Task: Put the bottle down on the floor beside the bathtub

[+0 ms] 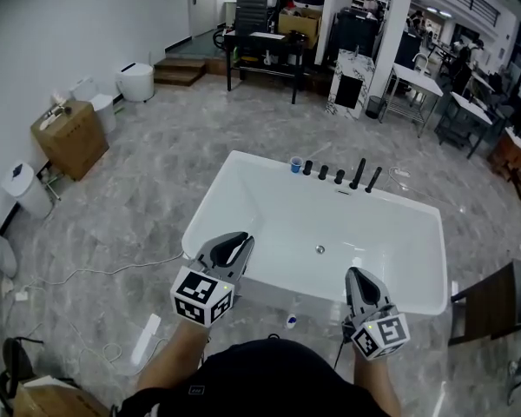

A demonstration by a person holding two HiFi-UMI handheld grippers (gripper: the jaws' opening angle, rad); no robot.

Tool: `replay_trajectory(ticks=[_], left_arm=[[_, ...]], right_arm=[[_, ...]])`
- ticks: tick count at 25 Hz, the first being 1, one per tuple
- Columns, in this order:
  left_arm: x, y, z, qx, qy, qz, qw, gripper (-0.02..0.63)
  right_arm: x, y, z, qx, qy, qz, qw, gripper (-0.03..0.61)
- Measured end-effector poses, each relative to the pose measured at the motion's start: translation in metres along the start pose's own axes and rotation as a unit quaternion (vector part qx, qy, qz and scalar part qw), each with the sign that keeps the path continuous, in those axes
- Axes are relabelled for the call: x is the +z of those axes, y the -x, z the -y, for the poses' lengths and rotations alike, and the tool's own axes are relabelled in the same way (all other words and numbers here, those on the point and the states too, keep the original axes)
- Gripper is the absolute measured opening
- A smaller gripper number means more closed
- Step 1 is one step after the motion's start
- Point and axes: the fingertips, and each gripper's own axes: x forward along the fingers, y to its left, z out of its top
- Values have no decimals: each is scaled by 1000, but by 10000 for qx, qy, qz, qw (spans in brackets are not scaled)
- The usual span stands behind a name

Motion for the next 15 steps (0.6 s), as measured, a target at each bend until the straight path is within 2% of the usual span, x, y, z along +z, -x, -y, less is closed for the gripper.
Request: replay_trajectory(ticks=[8, 15], left_arm=[[-7, 5, -6, 70, 68, -52, 9999, 51], [-18, 4, -5, -26, 103, -127, 9999, 51]], right_arm=[[2, -3, -10, 178, -141, -10, 9997, 26], [-8, 2, -10, 119, -230, -89, 9996, 26]])
